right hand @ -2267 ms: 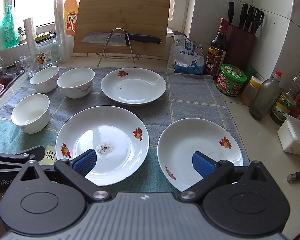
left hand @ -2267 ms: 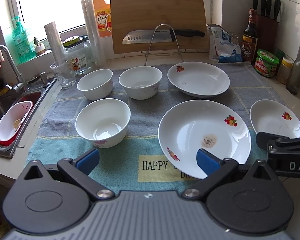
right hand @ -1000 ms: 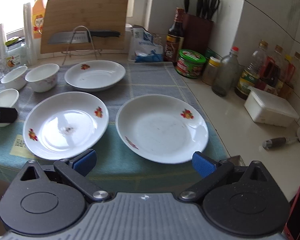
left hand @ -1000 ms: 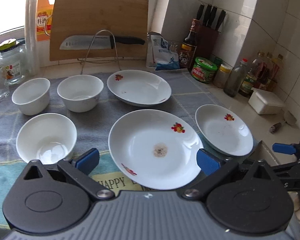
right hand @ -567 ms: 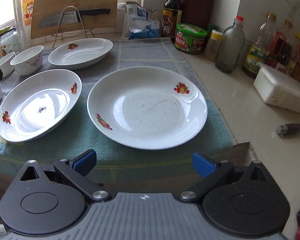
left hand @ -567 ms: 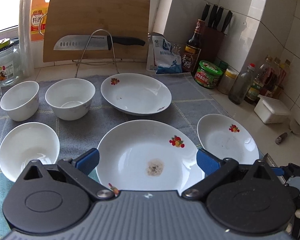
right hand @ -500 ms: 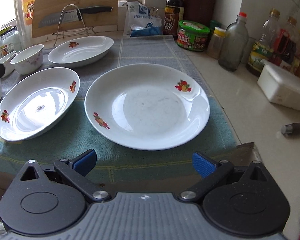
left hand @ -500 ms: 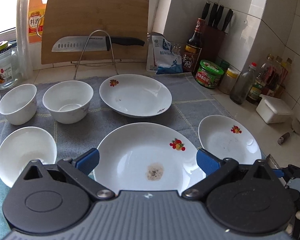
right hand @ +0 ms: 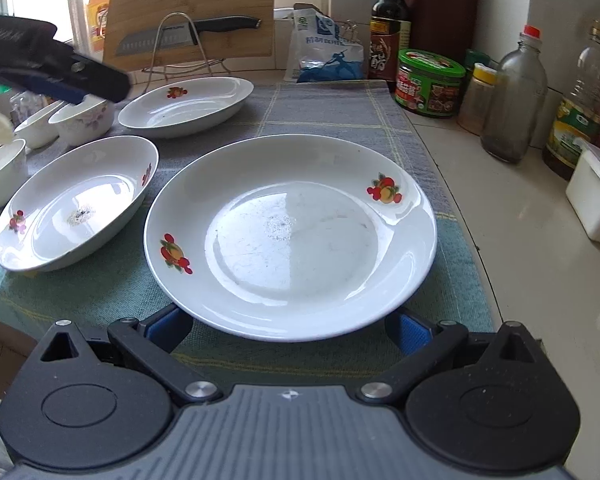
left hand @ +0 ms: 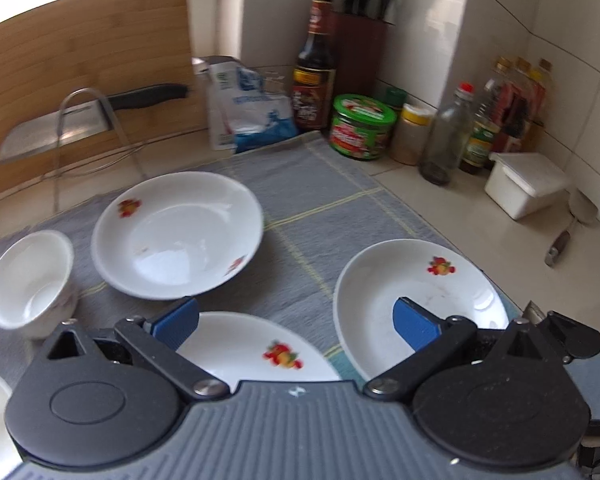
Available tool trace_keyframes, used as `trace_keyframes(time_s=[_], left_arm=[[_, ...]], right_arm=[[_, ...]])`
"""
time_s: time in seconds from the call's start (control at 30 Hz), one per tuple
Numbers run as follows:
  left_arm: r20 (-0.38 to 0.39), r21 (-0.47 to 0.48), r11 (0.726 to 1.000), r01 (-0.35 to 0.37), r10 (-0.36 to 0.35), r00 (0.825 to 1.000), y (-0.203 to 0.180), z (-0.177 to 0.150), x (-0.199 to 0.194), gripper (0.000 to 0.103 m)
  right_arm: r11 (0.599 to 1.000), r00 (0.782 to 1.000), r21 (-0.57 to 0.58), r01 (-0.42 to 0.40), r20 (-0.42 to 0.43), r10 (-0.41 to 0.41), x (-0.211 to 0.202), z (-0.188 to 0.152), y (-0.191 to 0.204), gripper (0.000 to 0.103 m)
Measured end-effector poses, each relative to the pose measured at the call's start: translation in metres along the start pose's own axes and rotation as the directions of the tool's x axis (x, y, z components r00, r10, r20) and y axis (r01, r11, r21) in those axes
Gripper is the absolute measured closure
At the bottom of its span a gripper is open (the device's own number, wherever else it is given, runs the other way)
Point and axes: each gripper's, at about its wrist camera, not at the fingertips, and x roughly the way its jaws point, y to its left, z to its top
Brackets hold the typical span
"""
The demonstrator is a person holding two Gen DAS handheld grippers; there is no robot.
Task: Organize plates and bowls
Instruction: 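Move the left tool to a white flower plate and grasp its rim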
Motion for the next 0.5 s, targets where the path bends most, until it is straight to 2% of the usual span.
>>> trace_keyframes(time_s=[0.23, 0.43, 0.5], left_arm=[[-0.083, 0.105, 0.990, 0.093, -0.084, 0.993, -0.027, 0.024, 0.038, 0.001], [-0.155, 0.234, 0.961, 0.147, -0.113, 0.982, -0.051, 0.038, 0.069, 0.001], [-0.179, 0.252, 0.957, 0.143, -0.099, 0.979, -0.055, 0.038, 0.082, 0.001]], right_arm=[[0.998, 1.000, -0.068, -0.016, -0.011, 0.015, 0.006, -0.001, -0.005, 0.000], [0.995, 0.999, -0.090, -0.038, -0.003, 0.038, 0.007, -0.002, -0.008, 0.000], [0.995, 0.999, -0.091, -0.039, 0.010, 0.040, 0.006, -0.004, -0.008, 0.000]])
